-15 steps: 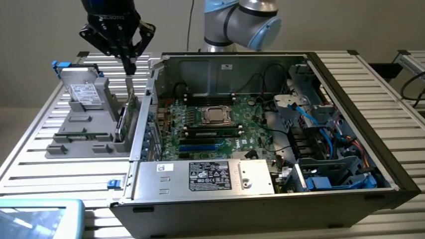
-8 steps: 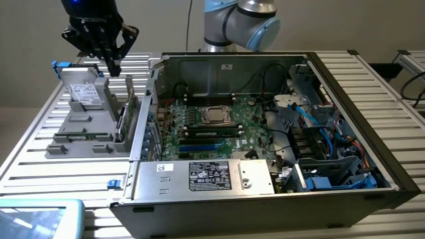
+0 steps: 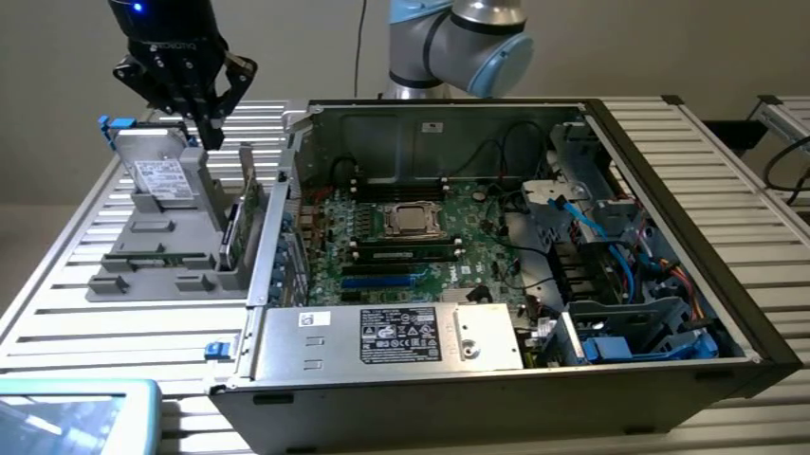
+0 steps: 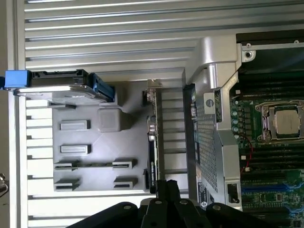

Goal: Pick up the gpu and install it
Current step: 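Reach for the gpu, then pick up the gpu and move the gpu toward the slot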

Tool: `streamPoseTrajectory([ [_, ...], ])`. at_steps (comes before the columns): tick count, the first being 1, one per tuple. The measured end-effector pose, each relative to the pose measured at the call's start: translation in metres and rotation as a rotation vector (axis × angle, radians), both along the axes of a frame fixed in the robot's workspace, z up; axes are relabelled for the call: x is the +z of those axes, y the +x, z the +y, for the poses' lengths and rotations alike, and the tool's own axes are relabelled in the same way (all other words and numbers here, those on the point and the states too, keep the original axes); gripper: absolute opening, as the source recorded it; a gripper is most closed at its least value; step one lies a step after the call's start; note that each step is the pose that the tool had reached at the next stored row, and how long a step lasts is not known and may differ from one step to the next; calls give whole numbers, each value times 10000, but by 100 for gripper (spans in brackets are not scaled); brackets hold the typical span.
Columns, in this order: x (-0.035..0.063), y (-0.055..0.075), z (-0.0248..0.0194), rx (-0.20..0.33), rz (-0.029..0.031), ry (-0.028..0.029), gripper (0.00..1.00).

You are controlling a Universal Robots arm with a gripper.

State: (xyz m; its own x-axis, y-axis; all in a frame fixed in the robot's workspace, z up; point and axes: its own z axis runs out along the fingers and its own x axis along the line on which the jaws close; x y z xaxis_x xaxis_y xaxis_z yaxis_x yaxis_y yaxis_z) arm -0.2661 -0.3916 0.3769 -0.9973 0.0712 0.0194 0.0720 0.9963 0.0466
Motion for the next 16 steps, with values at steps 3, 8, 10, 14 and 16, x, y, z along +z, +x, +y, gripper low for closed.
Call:
streamPoseTrajectory([
  [3, -40, -5, 2, 0, 7, 12, 12],
  [8, -85, -6, 15, -1, 10, 38, 12],
  [10, -85, -6, 15, 0, 10, 38, 12],
  [14, -85, -6, 15, 0, 10, 38, 12],
  [16, -85, -6, 15, 0, 9, 39, 12],
])
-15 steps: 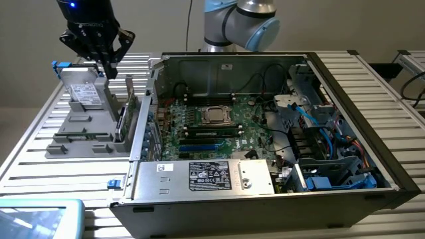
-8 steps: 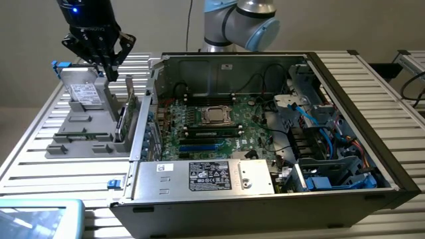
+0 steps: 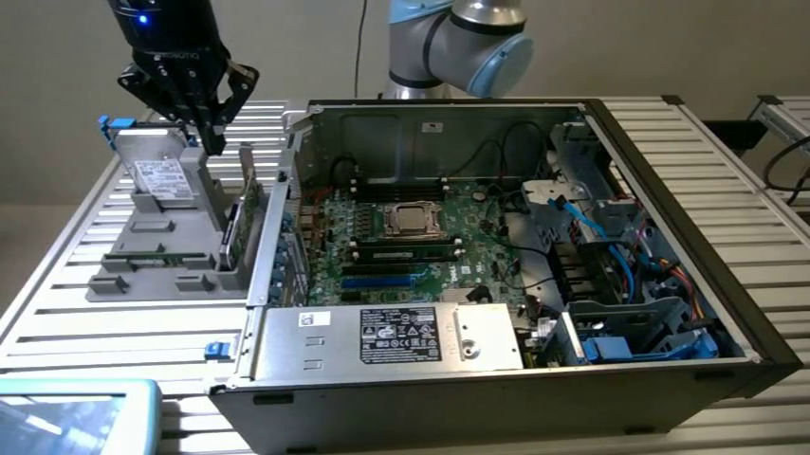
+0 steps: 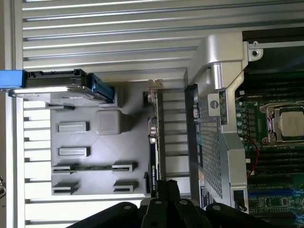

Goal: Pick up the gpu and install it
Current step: 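Pick up the gpu and move the gpu toward the slot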

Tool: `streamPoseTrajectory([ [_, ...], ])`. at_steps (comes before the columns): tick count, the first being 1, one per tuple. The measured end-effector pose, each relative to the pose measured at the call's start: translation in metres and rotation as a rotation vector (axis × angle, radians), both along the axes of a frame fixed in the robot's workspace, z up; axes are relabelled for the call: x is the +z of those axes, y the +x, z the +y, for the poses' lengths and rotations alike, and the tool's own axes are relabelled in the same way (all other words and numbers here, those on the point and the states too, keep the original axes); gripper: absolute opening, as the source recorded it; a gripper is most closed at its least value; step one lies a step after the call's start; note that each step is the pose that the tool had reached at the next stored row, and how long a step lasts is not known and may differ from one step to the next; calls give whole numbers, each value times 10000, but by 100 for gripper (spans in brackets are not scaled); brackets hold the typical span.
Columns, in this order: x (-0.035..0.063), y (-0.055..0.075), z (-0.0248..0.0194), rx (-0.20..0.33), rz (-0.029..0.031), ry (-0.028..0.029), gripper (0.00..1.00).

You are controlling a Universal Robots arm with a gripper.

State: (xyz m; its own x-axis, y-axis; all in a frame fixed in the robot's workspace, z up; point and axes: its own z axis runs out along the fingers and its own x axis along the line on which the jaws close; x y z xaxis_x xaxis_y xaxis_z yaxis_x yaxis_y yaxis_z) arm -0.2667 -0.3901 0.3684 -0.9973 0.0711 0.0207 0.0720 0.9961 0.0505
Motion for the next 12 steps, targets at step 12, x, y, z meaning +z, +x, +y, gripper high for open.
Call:
streamPoseTrajectory([
  [12, -55, -33, 3, 0, 0, 0, 38],
])
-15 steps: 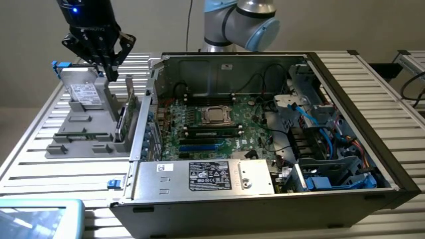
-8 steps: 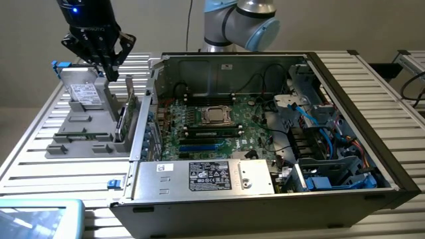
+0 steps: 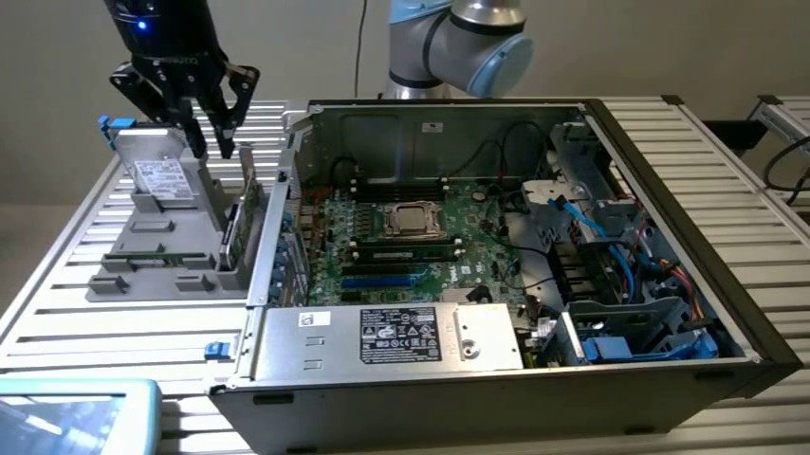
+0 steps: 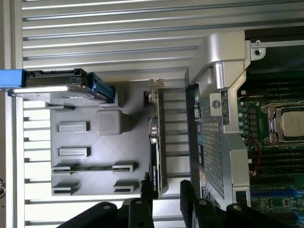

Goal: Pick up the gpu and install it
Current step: 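Pick up the gpu and move the gpu toward the slot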

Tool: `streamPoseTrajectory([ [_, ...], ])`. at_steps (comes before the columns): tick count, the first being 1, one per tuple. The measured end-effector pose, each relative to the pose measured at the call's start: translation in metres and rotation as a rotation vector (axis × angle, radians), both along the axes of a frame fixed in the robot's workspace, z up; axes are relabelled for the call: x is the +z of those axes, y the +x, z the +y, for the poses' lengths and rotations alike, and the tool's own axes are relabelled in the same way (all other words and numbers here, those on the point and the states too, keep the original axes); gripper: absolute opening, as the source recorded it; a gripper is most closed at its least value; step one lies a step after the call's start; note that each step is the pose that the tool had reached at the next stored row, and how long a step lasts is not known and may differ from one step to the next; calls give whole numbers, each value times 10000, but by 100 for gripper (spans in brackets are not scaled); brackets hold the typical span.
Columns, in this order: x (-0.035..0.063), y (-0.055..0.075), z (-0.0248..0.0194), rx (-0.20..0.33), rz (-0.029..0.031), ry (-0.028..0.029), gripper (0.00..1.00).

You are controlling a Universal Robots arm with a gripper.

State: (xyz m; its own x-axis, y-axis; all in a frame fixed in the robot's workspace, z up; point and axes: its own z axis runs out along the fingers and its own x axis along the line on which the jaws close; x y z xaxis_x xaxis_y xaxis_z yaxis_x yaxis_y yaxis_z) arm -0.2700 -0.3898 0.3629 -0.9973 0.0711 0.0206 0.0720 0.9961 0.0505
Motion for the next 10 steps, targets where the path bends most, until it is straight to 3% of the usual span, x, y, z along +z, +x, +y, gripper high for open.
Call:
streamPoseTrajectory([
  [10, -181, -23, 23, -29, 0, 0, 38],
])
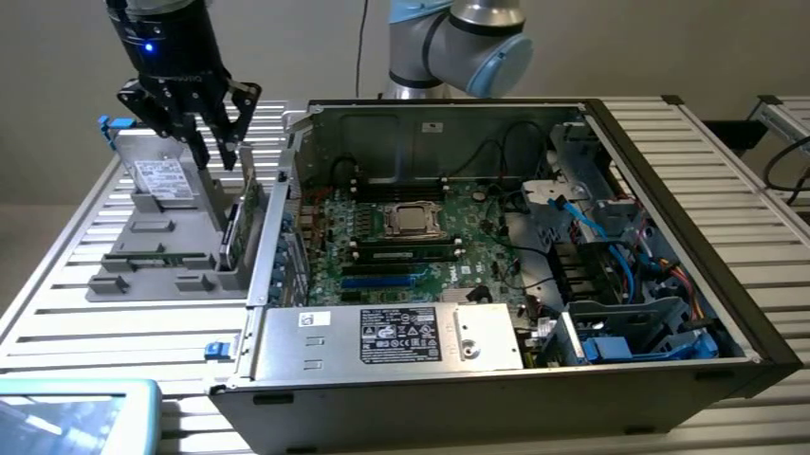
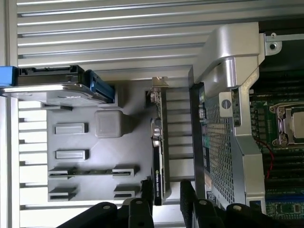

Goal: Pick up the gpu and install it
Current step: 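Pick up the gpu and move the gpu toward the slot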

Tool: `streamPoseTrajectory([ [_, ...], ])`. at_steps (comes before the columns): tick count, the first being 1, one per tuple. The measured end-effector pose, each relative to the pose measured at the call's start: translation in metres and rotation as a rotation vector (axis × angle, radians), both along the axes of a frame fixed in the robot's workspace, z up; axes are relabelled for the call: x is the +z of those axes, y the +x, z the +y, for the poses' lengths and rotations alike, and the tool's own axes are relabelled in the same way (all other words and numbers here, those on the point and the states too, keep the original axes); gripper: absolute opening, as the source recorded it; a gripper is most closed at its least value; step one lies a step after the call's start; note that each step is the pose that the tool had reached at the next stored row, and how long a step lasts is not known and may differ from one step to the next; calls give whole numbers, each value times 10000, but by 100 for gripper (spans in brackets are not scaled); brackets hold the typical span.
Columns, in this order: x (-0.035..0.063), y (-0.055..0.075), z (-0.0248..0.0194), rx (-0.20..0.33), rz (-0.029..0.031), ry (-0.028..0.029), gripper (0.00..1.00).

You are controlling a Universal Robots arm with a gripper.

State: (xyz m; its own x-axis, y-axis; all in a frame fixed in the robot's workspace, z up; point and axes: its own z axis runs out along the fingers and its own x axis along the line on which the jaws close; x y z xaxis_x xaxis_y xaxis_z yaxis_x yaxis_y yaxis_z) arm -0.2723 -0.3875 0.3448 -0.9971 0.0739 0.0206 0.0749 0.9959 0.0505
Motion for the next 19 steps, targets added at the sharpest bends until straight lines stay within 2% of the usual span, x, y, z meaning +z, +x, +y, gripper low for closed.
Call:
streamPoseTrajectory([
  [5, -91, -23, 22, -18, 1, 0, 38],
  [9, -165, -123, 34, -25, -1, 1, 38],
  [12, -219, -130, 33, -24, 0, 0, 40],
  [13, -237, -130, 33, -23, 0, 0, 46],
  [15, -274, -131, 34, -19, 0, 1, 46],
  [19, -343, -131, 34, 326, 0, 1, 46],
])
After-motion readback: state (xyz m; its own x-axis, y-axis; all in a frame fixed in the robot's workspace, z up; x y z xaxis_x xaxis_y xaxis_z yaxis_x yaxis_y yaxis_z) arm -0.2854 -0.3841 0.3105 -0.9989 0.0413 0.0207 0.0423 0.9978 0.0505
